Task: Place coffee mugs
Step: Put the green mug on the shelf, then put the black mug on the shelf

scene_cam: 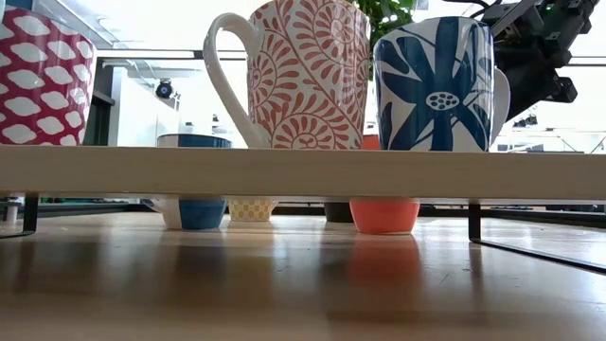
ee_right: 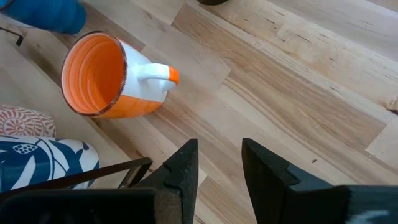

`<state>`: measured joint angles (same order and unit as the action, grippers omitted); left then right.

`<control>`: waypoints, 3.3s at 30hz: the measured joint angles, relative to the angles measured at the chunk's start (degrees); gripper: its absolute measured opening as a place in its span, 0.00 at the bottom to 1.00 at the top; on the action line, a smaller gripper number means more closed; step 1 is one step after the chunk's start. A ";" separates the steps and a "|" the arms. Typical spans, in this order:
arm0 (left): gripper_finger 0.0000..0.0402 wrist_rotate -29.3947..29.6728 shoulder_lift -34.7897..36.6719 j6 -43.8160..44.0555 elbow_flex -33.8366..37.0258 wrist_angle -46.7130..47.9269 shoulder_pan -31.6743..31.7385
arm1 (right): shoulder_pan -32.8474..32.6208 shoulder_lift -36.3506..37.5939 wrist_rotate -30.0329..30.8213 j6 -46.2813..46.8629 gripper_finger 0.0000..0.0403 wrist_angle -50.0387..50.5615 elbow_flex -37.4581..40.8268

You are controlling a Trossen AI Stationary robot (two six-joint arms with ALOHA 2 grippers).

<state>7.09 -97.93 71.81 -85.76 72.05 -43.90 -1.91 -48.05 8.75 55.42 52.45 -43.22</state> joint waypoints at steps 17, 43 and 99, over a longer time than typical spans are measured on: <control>0.15 -1.38 0.00 1.65 0.00 0.02 0.00 | 0.00 0.00 -0.24 -0.28 0.26 0.00 0.00; 0.28 1.43 8.20 3.75 0.00 -2.63 2.82 | 0.00 0.02 0.00 0.33 0.26 -0.02 0.00; 0.28 22.62 7.72 -40.72 0.00 6.78 29.57 | -42.36 -12.94 -14.62 26.35 0.26 -26.21 -0.17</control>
<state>29.71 -90.21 31.09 -85.76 78.83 -14.33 -44.27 -60.99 -5.87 81.77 26.24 -43.40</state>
